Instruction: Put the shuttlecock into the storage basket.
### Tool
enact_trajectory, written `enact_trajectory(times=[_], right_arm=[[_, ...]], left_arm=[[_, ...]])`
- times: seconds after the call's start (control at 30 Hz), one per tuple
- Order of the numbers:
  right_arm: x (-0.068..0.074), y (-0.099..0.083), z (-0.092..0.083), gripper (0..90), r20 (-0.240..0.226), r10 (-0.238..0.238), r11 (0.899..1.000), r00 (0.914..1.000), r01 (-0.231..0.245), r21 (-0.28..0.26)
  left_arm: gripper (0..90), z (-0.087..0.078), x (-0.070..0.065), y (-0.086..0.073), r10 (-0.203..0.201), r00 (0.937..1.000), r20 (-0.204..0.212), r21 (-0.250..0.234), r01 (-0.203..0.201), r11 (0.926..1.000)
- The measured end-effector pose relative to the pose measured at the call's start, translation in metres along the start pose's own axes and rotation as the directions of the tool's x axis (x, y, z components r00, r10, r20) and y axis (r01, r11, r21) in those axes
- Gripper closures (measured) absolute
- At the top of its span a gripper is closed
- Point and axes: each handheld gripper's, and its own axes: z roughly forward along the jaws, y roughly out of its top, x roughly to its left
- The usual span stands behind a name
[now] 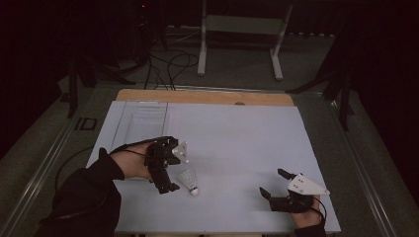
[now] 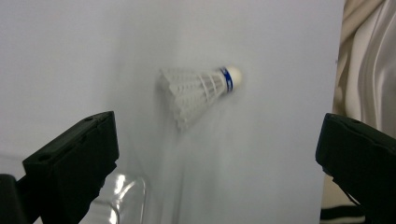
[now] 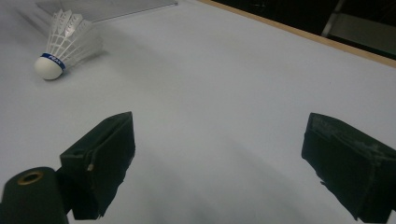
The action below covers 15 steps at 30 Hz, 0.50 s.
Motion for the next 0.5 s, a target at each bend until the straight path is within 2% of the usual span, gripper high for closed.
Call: enact_trajectory(times=[0.2, 0.47, 0.5], right_arm=[[0.000, 0.000, 0.000, 9.6, -0.004, -0.002, 1.000, 1.0000, 0.002, 0.003], [0.000, 0.000, 0.000, 9.6, -0.007, -0.002, 1.000, 1.0000, 0.002, 0.003], [0.000, 0.000, 0.000, 9.6, -0.007, -0.002, 1.000, 1.0000, 0.002, 0.003]], left_arm=[[0.3, 0.008, 0.003, 0.006, 0.024, 0.9995, 0.021, -0.034, -0.023, 0.9991], [0.3, 0.022, 0.007, 0.010, 0.024, 0.9983, 0.054, -0.012, -0.023, 0.9997], [0.3, 0.029, 0.009, 0.010, 0.024, 0.9977, 0.064, 0.000, -0.024, 0.9997]])
